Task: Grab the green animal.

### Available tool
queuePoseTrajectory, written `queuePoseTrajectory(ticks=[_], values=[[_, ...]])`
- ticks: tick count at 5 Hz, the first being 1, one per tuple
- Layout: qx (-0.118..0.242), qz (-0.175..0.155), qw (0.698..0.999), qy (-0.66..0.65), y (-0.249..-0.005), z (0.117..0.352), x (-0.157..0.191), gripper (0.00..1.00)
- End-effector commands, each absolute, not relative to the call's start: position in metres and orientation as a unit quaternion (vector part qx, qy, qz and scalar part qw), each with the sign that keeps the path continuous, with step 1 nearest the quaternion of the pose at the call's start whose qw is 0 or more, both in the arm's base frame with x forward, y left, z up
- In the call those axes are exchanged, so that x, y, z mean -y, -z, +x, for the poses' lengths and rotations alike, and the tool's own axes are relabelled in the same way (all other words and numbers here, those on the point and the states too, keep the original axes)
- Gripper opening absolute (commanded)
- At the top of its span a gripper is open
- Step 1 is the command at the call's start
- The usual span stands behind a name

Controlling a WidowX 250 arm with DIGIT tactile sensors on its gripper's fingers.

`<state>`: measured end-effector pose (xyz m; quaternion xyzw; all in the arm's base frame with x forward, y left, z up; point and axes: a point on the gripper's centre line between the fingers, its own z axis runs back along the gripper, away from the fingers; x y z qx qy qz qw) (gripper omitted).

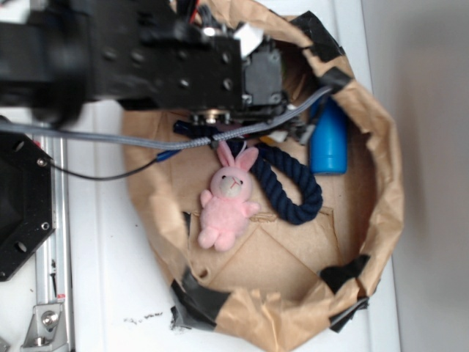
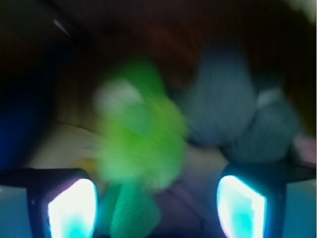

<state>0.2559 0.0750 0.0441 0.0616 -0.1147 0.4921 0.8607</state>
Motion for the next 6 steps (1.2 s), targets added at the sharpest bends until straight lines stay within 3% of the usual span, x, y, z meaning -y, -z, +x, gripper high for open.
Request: queuePoseTrajectory(ticks=[1, 2, 3, 4, 5, 6], values=[[0.120, 0.085, 0.859, -0.490, -0.044, 0.238, -0.082, 0.00], [0.141, 0.082, 0.866, -0.473, -0.057, 0.257, -0.086, 0.00], [0.192, 0.065, 0.873, -0.443, -0.091, 0.279, -0.089, 0.00], [0.210, 0.041, 0.879, -0.425, -0.115, 0.289, -0.077, 0.00], [0.222, -0.002, 0.895, -0.387, -0.142, 0.290, -0.048, 0.00], [0.191, -0.023, 0.925, -0.329, -0.147, 0.283, -0.017, 0.00]])
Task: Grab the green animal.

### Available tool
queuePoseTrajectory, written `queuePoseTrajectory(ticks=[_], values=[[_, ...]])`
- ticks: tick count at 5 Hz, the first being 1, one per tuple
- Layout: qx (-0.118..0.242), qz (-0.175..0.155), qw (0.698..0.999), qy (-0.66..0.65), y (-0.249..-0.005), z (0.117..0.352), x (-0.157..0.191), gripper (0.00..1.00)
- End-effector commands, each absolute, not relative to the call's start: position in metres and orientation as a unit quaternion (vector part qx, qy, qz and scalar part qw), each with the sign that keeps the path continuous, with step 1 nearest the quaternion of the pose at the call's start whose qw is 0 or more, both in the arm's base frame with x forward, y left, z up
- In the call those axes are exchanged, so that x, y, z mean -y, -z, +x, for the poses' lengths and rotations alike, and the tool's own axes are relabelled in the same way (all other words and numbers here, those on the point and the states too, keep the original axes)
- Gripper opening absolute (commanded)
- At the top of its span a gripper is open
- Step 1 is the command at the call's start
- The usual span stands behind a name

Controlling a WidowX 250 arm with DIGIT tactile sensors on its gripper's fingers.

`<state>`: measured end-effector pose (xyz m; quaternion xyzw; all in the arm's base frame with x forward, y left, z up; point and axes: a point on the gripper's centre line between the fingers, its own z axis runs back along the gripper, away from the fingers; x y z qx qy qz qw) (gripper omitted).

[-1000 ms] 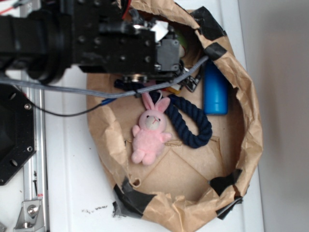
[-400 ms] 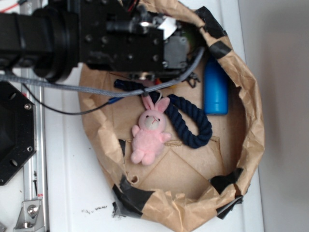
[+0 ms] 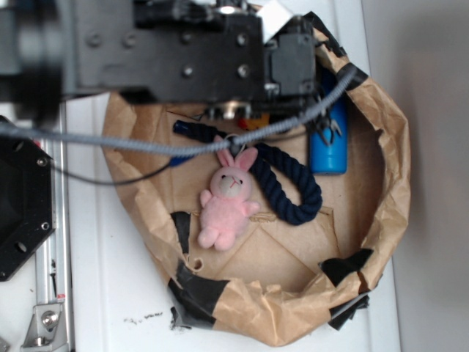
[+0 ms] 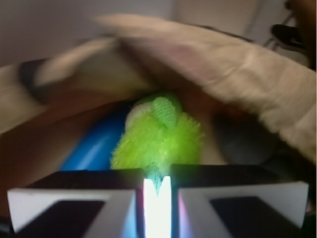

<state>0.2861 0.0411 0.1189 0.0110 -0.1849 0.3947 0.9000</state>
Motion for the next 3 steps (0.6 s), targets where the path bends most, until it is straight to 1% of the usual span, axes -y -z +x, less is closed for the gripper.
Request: queuePoseTrajectory(ticks=[1, 2, 3], values=[[0.148, -0.043, 0.957, -0.247, -0.147, 0.267, 0.005, 0.00], [0.130, -0.028, 0.965, -0.225, -0.141, 0.268, 0.004, 0.00], [0.131, -0.022, 0.964, -0.230, -0.145, 0.279, -0.003, 0.00]])
